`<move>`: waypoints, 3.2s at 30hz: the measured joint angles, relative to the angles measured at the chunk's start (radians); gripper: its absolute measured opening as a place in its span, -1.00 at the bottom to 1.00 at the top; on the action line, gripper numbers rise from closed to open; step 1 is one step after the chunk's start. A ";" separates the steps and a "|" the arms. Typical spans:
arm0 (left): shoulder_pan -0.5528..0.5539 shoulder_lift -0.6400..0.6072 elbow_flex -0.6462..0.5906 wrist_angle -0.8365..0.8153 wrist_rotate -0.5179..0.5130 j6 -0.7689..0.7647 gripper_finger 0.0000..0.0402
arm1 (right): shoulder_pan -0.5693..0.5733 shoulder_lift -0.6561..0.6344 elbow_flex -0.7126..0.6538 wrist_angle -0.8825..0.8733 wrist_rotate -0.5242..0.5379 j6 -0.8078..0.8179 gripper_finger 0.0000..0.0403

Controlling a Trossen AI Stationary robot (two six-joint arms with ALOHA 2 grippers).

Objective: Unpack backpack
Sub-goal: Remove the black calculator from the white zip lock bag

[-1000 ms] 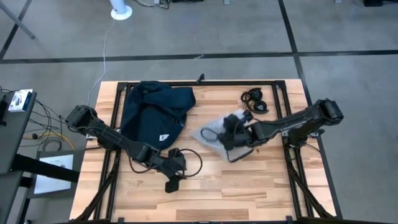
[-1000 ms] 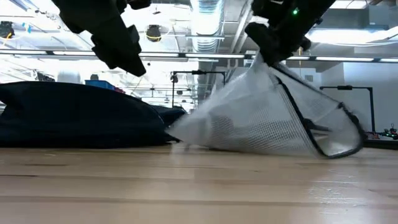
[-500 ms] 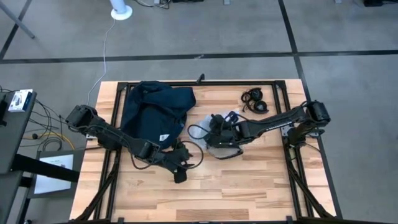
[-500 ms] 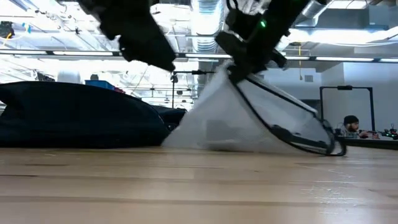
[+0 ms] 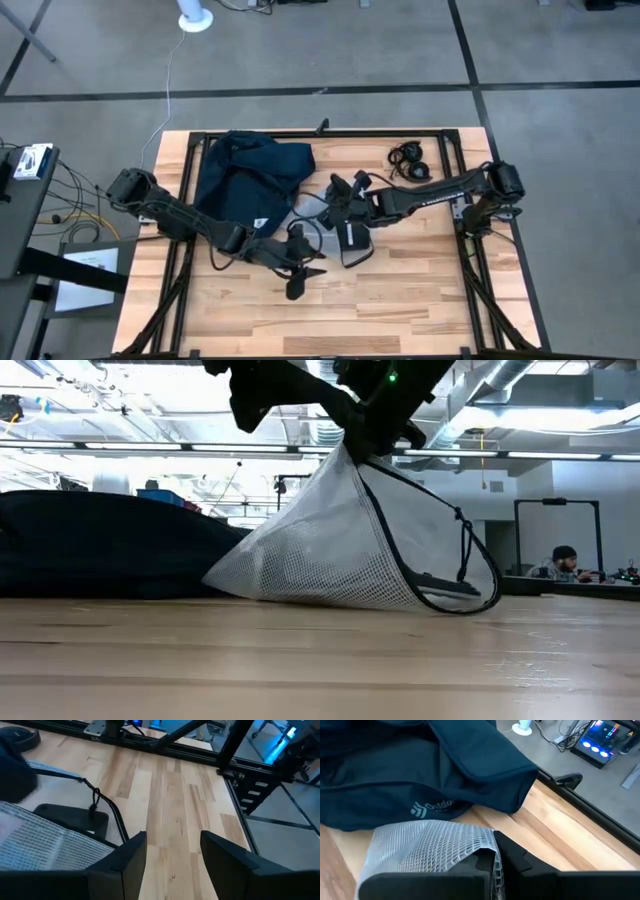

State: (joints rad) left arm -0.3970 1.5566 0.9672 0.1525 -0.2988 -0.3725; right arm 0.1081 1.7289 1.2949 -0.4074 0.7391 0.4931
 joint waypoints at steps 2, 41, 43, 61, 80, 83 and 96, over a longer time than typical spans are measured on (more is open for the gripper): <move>0.000 0.010 0.000 0.001 -0.005 0.001 -0.16 | -0.005 0.003 0.000 0.002 0.002 -0.006 -1.00; -0.034 0.073 0.054 -0.380 -0.096 -0.129 -1.00 | 0.205 -0.250 -0.008 -0.504 -0.393 0.007 -0.03; -0.041 0.049 0.084 -0.362 -0.095 -0.133 -1.00 | 0.223 -0.252 -0.016 -0.565 -0.397 0.025 -0.03; 0.062 0.183 0.199 -0.337 0.010 -0.176 -0.70 | 0.286 -0.252 -0.159 -0.564 -0.354 0.079 -0.27; 0.098 0.171 0.199 -0.372 0.032 -0.118 -0.77 | 0.311 -0.003 -0.160 -0.170 -0.578 -0.150 -0.16; 0.089 0.171 0.199 -0.374 0.033 -0.114 -0.77 | 0.279 0.042 -0.161 -0.159 -0.575 -0.139 0.02; 0.064 0.171 0.198 -0.373 0.031 -0.062 -0.78 | 0.239 0.106 -0.160 -0.134 -0.292 0.013 0.45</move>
State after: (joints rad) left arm -0.3328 1.7271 1.1656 -0.2201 -0.2681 -0.4347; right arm 0.3470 1.8348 1.1351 -0.5415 0.4474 0.5061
